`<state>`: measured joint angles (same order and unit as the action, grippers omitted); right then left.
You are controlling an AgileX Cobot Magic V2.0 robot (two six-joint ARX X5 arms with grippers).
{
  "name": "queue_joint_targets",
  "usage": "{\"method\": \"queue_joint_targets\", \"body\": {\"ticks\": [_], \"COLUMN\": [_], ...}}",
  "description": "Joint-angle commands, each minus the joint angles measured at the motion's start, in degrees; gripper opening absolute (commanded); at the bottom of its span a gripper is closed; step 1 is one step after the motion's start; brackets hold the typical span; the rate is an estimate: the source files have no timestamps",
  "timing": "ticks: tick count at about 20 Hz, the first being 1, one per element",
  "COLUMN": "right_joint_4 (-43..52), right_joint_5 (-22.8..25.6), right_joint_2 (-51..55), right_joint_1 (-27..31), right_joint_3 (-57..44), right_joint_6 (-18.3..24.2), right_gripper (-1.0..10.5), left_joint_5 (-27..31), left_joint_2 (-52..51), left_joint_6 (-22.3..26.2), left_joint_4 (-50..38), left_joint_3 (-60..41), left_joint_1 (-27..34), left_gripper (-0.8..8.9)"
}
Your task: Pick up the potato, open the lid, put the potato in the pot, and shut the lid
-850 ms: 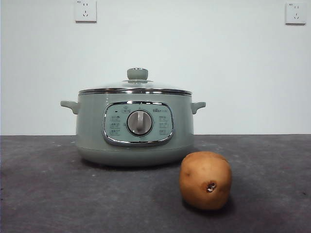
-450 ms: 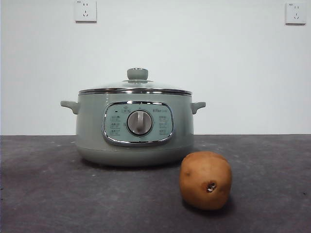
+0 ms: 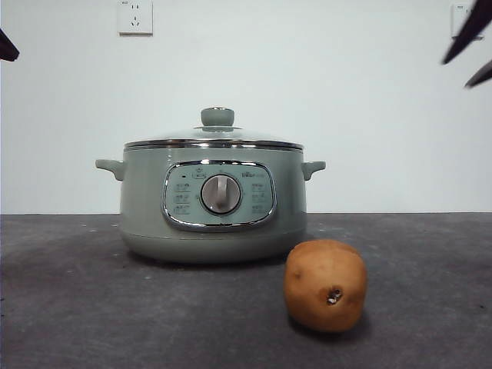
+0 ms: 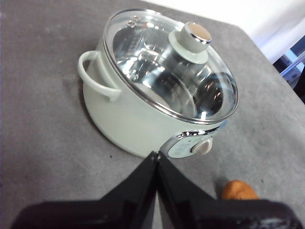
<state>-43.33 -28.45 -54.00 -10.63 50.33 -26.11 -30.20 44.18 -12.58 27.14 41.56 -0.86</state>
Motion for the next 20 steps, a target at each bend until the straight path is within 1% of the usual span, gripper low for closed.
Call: {"method": "queue_joint_targets", "body": {"ticks": [1,2,3,4,7,10,12,13,17,20], "right_joint_4": [-0.20,-0.42,-0.87,-1.18,-2.71,-4.52,-5.38,-5.64,-6.25,-6.16], "right_joint_5": [0.98,2.03,3.58,4.61,7.65,11.72,13.92,15.28,21.57,23.61], "right_joint_2": [-4.26,-6.10,-8.15,-9.90,-15.63,-21.03,-24.15,-25.86,-31.41,-35.34], "right_joint_1": [-4.52,-6.43,-8.70,-10.51,-16.17,-21.40,-24.39,-26.08,-31.04,-33.00], "right_joint_3": [1.31,1.77,2.32,2.80,4.98,8.15,10.21,11.15,12.74,12.79], "right_joint_6": [0.57,0.24,-0.72,-0.77,-1.42,-3.67,-4.24,-5.40,-8.50,-9.60], "right_gripper": [3.2,3.9,5.0,5.7,5.8,5.8,5.8,5.8,5.7,5.7], "left_joint_5": [-0.28,-0.31,-0.31,-0.28,-0.28,-0.28,-0.28,-0.28,-0.28,-0.26], "left_joint_2": [2.03,2.71,3.32,3.63,4.11,4.48,4.68,4.70,4.70,4.70], "left_joint_6": [2.93,3.72,4.35,4.52,5.18,5.35,5.35,5.35,5.38,5.84], "left_joint_4": [2.29,3.13,3.82,4.17,4.72,5.01,4.98,5.01,5.16,6.05], "left_joint_3": [2.32,3.02,3.61,3.87,3.87,3.87,3.87,3.87,3.87,3.87], "left_joint_1": [0.15,0.15,0.13,0.13,0.13,0.13,0.13,0.13,0.13,0.13], "left_gripper": [-0.03,-0.03,-0.03,-0.03,-0.03,-0.03,-0.03,-0.03,-0.03,-0.03]}}
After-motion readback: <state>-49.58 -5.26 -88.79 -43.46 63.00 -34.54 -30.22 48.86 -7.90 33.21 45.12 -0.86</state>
